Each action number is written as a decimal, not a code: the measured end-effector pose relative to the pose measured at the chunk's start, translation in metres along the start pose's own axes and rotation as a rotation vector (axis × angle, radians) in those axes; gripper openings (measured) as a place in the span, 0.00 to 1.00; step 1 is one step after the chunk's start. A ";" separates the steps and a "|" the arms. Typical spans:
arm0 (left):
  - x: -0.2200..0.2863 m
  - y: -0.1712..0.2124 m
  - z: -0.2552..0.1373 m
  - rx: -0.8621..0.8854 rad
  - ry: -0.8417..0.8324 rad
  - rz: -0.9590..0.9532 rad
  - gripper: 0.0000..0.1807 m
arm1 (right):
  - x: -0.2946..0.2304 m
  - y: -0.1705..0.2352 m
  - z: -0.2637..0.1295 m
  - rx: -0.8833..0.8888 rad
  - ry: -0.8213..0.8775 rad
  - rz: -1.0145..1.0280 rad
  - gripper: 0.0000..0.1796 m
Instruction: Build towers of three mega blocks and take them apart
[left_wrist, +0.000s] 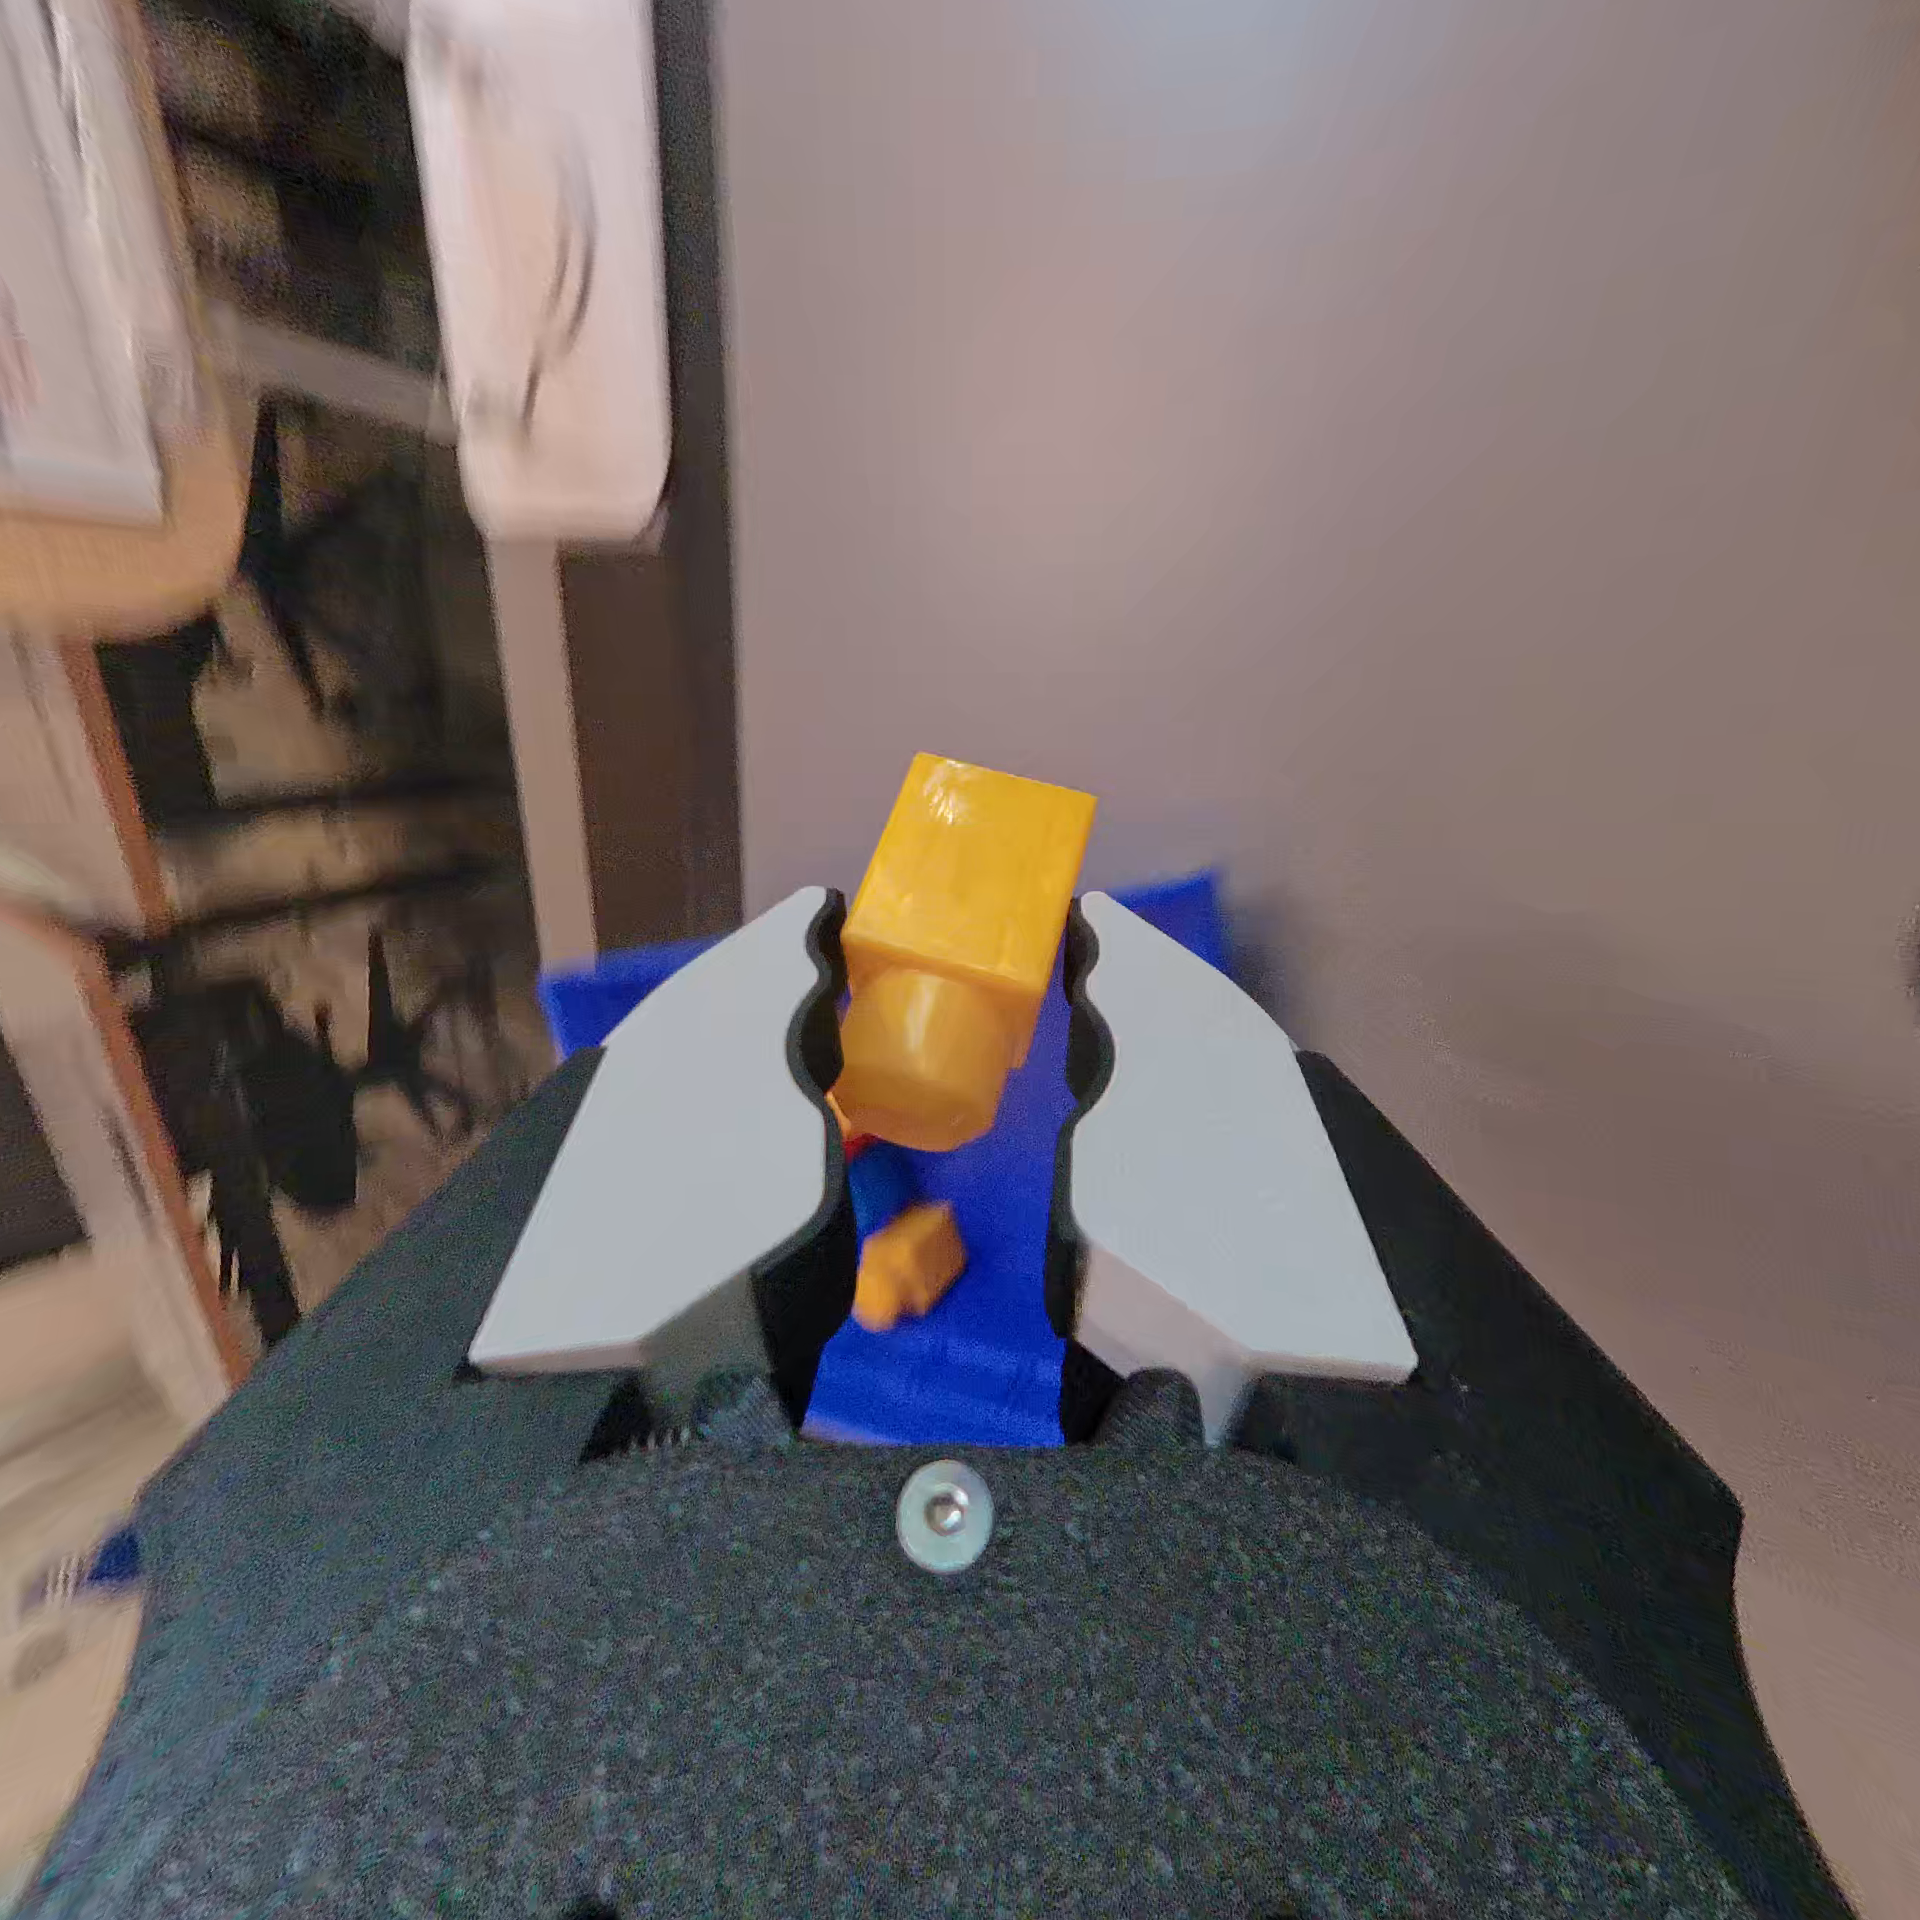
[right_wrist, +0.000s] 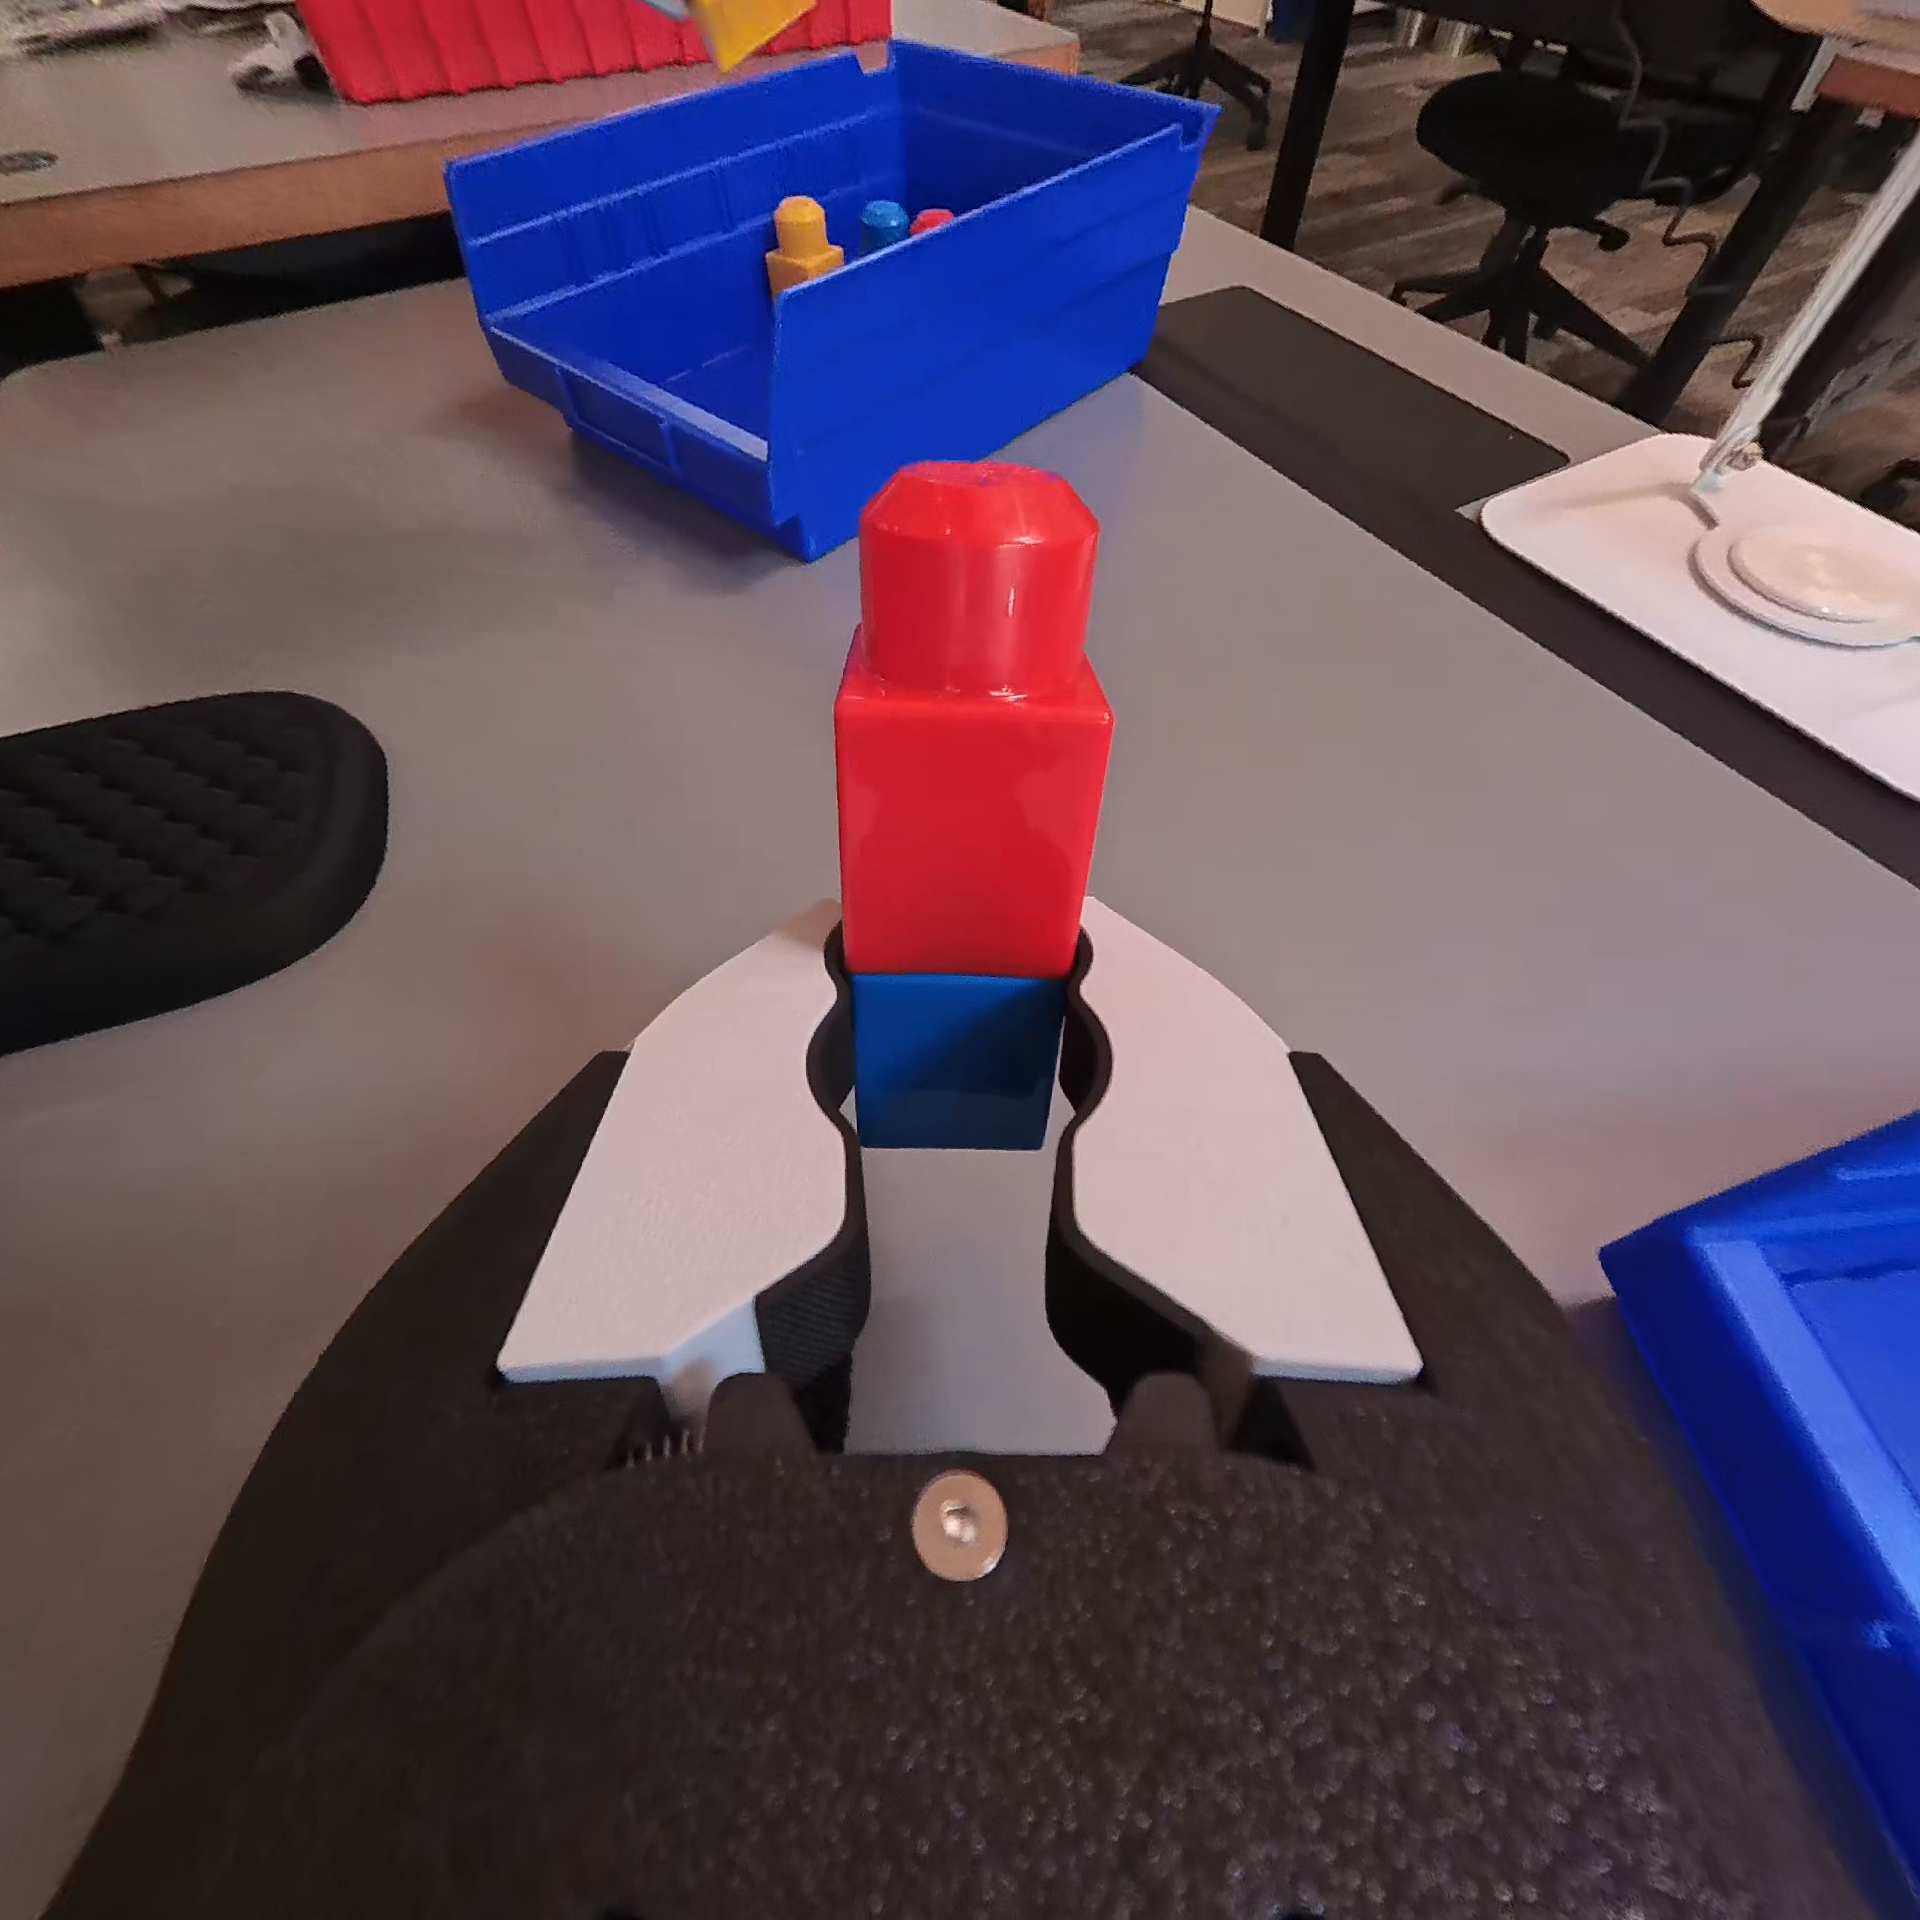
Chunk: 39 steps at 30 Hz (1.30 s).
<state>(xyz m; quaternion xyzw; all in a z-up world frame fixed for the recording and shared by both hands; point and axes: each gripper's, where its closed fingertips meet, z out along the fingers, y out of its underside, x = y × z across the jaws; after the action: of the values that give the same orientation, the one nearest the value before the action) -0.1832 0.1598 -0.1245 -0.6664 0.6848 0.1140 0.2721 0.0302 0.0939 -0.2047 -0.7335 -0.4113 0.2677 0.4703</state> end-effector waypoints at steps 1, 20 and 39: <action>0.019 -0.027 -0.003 0.060 0.037 0.053 0.22 | -0.001 0.001 0.001 -0.010 0.000 -0.013 0.20; 0.113 -0.169 0.024 0.436 0.319 0.213 0.22 | -0.023 0.017 0.011 -0.107 -0.034 -0.175 0.20; 0.114 -0.155 0.060 0.406 0.381 0.113 0.21 | -0.029 0.036 0.025 -0.160 -0.060 -0.229 0.20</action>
<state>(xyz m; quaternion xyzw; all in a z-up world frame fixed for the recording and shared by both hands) -0.0144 0.0803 -0.2015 -0.5684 0.7685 -0.1376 0.2598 0.0085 0.0729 -0.2475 -0.7088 -0.5260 0.2004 0.4252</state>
